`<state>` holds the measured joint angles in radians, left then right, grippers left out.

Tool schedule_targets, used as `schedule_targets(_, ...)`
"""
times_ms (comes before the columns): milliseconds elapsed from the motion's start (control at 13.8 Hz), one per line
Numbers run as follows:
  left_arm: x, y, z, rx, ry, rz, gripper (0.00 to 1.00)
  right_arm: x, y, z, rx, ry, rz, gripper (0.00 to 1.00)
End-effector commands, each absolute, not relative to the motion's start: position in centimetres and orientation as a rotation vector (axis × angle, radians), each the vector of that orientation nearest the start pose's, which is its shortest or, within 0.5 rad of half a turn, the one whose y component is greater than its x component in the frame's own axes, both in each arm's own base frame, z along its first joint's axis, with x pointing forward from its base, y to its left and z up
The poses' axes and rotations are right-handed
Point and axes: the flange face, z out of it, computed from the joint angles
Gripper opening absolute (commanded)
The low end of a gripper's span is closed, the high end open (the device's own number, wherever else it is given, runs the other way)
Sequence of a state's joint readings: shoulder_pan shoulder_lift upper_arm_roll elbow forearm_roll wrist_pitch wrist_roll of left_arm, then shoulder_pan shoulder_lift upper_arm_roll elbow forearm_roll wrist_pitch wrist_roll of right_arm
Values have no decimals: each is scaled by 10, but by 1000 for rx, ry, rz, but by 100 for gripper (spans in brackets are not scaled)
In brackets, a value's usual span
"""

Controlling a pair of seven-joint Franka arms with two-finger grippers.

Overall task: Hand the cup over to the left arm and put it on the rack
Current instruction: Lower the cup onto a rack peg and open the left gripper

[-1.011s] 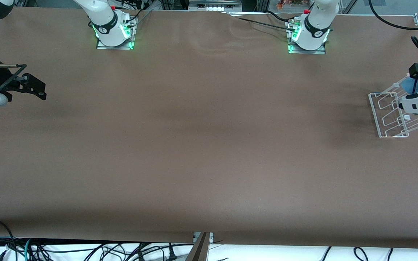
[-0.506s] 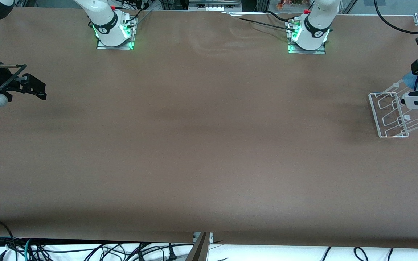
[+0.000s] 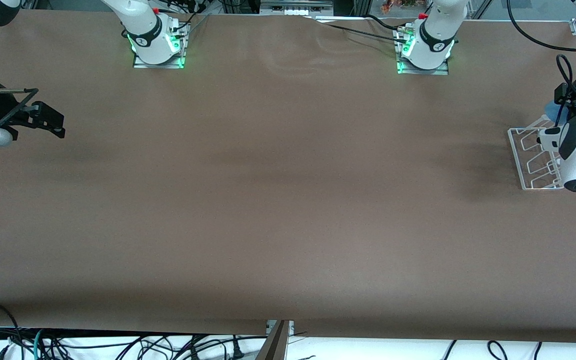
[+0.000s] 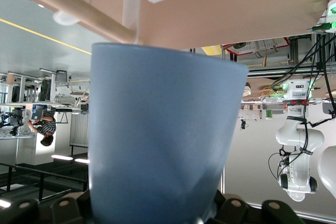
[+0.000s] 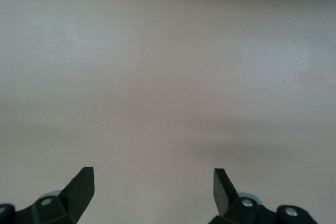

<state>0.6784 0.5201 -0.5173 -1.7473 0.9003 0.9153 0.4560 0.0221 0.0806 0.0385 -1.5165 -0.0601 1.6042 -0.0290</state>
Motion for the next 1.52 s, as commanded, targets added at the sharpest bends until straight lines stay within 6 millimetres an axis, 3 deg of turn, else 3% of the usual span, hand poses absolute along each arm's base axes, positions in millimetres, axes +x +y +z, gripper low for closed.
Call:
schedule_targets(0, 484, 219, 307, -2167, 422, 1816, 0, 583, 29, 612, -3181, -168, -28, 100)
schedule_targets(867, 466, 231, 266, -2200, 447, 1780, 0, 585, 26, 609, -3181, -170, -20, 100)
schedule_targets(1300, 469, 232, 259, -2207, 453, 1773, 1, 585, 26, 609, -3181, -168, -20, 100)
schedule_targets(1373, 470, 233, 262, -2218, 454, 1775, 29, 586, 25, 609, -3181, -168, -20, 100)
schedule_targets(1445, 470, 236, 266, -2232, 450, 1775, 73, 585, 24, 610, -3181, -165, -22, 100)
